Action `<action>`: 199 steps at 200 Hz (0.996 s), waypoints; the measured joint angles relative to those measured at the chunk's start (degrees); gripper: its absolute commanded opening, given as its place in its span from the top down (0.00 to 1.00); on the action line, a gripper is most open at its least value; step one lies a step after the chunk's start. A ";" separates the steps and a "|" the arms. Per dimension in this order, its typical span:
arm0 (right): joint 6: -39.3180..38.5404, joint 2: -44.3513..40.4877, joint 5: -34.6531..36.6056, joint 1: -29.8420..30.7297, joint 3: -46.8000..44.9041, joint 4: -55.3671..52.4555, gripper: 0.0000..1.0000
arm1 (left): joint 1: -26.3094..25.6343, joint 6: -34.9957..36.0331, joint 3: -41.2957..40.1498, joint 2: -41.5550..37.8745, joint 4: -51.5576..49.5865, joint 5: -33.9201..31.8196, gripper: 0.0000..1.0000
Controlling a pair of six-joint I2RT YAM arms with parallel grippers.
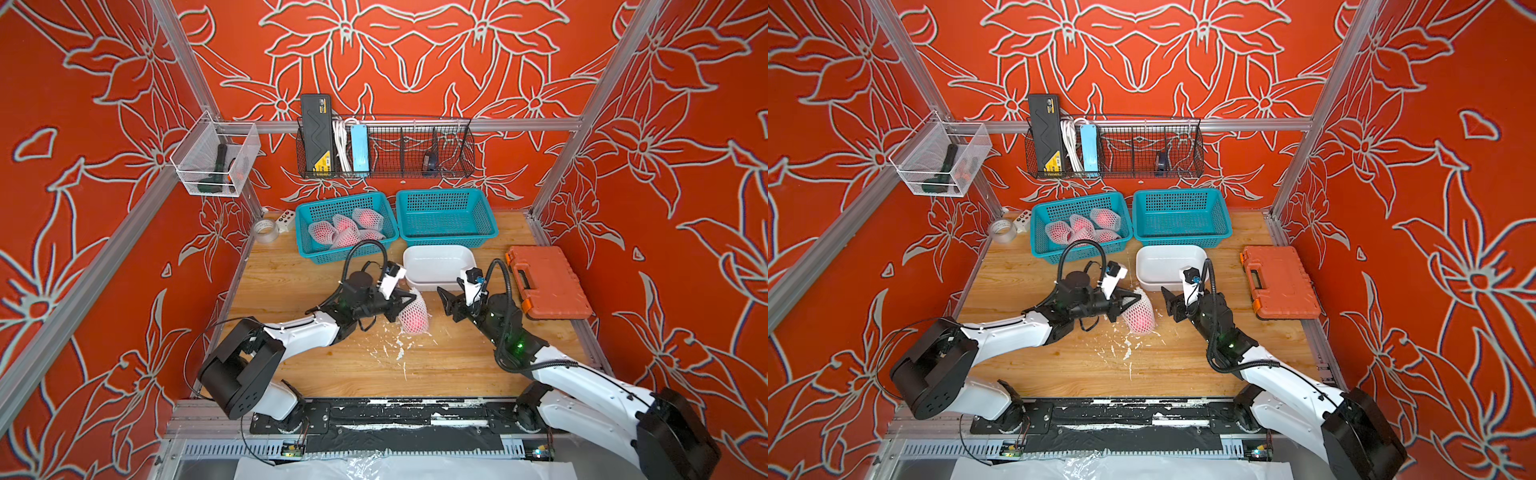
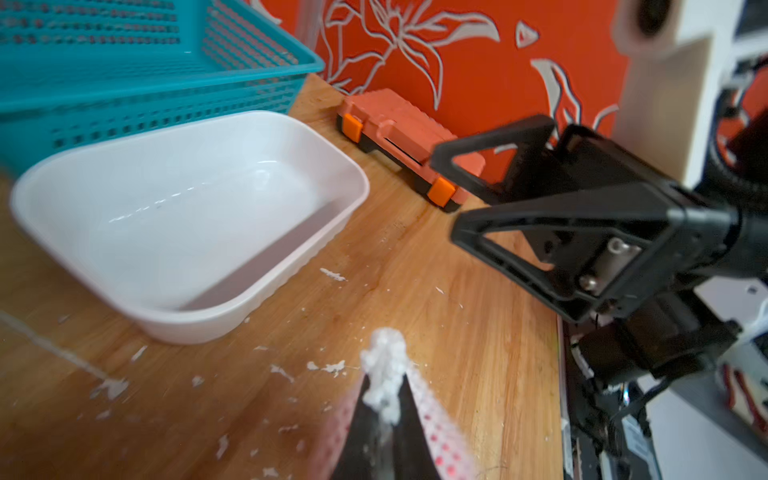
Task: Remove foam nets from apples
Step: Remove the foam net from the apple.
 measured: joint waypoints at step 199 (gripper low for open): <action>0.11 0.00 0.87 0.00 -0.31 1.09 0.31 | -2.25 5.25 7.17 -2.47 -10.14 -6.99 1.00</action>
